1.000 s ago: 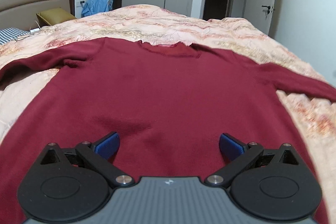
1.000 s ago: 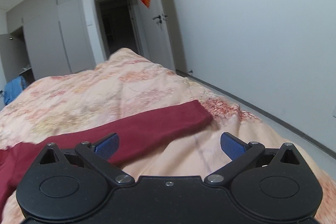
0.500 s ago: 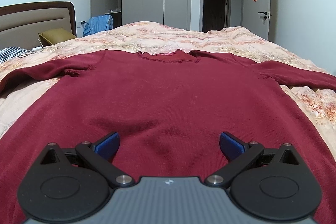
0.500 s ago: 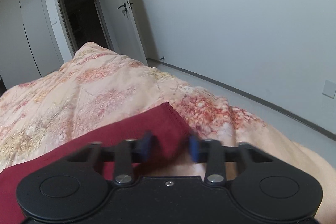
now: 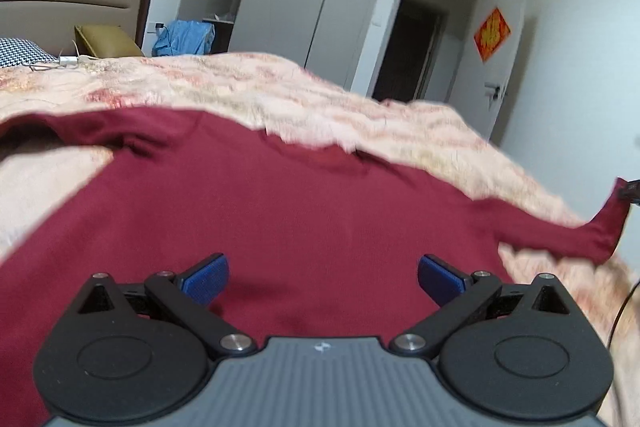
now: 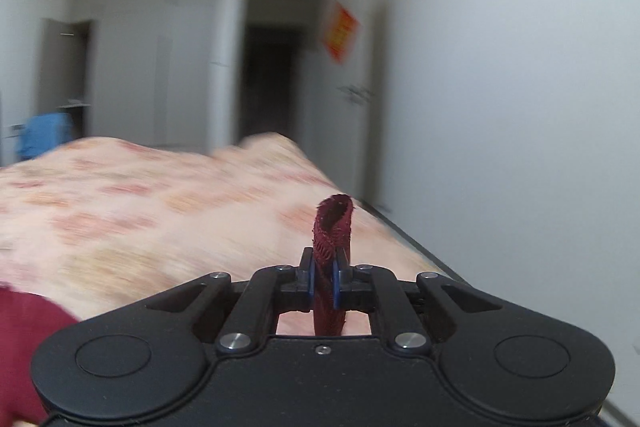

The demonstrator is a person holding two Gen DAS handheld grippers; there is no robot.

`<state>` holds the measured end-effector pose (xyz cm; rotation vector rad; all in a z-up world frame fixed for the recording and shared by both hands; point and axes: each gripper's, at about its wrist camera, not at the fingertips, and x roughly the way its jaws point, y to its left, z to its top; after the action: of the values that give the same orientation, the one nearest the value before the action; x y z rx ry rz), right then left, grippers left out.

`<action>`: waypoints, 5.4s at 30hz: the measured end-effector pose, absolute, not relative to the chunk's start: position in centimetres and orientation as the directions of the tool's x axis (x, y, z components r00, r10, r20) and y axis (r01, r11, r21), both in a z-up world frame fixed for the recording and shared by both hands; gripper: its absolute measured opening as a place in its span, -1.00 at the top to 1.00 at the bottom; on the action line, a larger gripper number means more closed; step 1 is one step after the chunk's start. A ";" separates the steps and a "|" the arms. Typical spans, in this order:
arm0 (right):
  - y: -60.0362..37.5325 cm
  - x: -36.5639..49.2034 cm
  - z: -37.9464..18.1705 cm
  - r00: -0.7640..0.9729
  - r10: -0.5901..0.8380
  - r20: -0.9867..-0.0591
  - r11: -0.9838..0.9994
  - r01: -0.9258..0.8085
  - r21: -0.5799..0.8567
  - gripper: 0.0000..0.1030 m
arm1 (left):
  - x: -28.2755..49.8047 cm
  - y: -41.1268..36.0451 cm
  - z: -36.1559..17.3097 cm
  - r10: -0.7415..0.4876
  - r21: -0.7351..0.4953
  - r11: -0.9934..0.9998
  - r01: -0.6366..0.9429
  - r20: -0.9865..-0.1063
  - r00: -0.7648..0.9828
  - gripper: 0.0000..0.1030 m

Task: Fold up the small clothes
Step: 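Carry the sleeve with the right gripper across the body and release, then grasp the other sleeve cuff with the left gripper and lift, then fold the held sleeve with the left gripper across the body, release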

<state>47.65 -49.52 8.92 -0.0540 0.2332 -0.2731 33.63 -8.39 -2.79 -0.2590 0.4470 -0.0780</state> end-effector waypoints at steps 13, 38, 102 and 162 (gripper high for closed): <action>-22.0 51.5 10.4 0.939 0.255 -0.233 0.953 -0.285 -0.103 0.85 | 34.1 -2.2 -0.1 0.022 -0.228 0.963 -0.142 -0.458 0.889 -1.00; -28.6 49.1 1.8 0.879 0.171 -0.446 0.979 -0.203 -0.023 -0.81 | 36.1 -0.1 -1.4 0.049 -0.197 0.967 -0.164 -0.486 0.872 -1.00; -39.4 44.7 -5.0 0.904 -0.112 -0.413 0.975 0.181 0.131 -0.99 | 33.9 17.8 -2.9 0.266 -0.264 0.842 -0.470 -0.555 0.788 -1.00; -40.3 44.0 -5.3 0.927 -0.072 -0.369 0.962 0.162 0.218 -0.99 | 51.9 -11.2 -2.0 -0.255 -0.076 0.967 0.244 -0.333 0.908 0.89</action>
<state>43.98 -40.26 -5.27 0.2489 0.3669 -0.1215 51.89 -11.22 -1.99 -0.0329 0.3479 -0.2572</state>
